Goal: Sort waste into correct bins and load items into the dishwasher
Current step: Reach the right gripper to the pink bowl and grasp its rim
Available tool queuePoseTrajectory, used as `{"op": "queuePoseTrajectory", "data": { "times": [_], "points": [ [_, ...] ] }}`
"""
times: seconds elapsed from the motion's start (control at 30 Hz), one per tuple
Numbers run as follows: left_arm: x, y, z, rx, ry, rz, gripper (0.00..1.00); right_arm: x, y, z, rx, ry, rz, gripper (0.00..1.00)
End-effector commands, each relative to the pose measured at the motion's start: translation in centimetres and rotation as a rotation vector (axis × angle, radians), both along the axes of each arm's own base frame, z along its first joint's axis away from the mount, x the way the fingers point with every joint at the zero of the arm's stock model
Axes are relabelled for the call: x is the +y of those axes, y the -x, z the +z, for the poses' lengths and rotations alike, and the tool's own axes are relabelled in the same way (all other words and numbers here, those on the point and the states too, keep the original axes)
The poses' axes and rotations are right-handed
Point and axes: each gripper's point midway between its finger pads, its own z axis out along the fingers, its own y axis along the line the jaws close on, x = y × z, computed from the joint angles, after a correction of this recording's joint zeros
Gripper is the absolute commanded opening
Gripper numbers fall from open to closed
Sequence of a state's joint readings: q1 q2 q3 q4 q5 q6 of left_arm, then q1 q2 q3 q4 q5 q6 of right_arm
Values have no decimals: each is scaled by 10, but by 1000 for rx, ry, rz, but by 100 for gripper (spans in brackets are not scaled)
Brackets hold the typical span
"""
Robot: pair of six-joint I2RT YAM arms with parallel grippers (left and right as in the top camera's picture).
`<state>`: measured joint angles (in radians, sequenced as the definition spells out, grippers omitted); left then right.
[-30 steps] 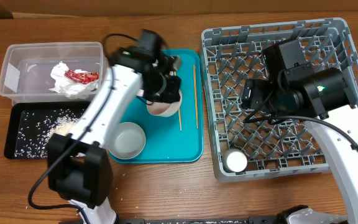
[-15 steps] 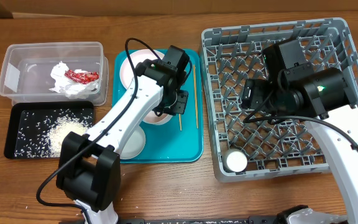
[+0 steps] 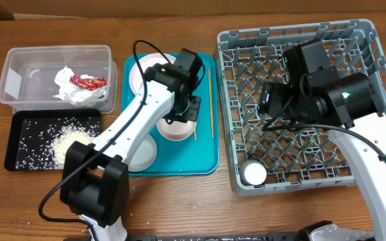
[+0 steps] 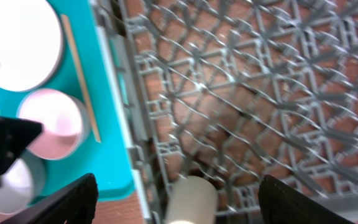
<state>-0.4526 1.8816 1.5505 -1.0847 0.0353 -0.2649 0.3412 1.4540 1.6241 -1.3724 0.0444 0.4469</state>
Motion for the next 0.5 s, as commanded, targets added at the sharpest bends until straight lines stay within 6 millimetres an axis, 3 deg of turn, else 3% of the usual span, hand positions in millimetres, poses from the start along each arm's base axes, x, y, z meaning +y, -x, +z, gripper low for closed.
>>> {"op": "queuePoseTrajectory", "data": {
  "times": [0.0, 0.1, 0.13, 0.17, 0.23, 0.37, 0.47],
  "points": [
    [22, -24, 24, -11, 66, 126, 4, 25, -6, 10, -34, -104, 59, 83],
    [47, -41, 61, -20, 167, 214, 7, 48, -16, 7, -50, -145, 103, 83],
    [55, -47, 72, -30, 197, 232, 14, 56, -20, 4, -49, -151, 104, 83],
    [64, -52, 84, -44, 228, 244, 30, 65, -23, 0, -48, -156, 115, 83],
    [82, -61, 100, -76, 270, 254, 39, 83, -29, -10, -38, -163, 135, 83],
    [118, -71, 110, -111, 291, 311, 43, 125, -37, -41, -6, -155, 213, 82],
    [133, -69, 108, -110, 275, 306, 47, 149, -38, -73, 52, -131, 248, 80]
  ]
}}
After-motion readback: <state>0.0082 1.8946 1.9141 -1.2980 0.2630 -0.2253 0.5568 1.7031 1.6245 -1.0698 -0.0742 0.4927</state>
